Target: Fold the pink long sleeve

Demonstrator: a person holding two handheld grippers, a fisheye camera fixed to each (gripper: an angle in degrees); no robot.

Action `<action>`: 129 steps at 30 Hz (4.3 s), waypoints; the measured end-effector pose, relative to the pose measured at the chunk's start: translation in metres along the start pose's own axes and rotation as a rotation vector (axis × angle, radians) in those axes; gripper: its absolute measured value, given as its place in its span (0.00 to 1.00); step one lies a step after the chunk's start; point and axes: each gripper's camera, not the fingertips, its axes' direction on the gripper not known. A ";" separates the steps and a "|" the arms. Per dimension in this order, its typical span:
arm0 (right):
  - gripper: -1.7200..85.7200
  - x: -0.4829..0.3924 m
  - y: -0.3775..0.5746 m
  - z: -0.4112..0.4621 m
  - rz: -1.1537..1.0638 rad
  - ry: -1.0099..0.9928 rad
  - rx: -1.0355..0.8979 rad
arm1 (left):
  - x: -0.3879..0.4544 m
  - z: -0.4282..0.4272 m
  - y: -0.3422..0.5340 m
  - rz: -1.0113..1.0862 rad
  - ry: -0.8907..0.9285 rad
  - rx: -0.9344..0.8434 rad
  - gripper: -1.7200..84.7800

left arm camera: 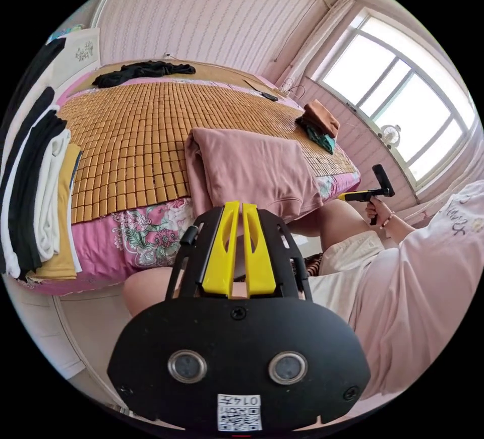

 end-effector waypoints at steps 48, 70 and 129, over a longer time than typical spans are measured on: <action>0.01 -0.244 -0.351 0.311 -0.514 0.578 -0.544 | 0.228 0.216 0.010 0.445 -0.043 -0.160 0.01; 0.13 -0.043 -0.115 0.145 -0.093 0.298 -0.203 | 0.325 0.196 -0.002 0.603 0.135 -0.030 0.10; 0.08 0.205 -0.042 -0.121 0.035 -0.420 0.350 | 0.337 0.111 -0.109 0.465 0.216 0.237 0.09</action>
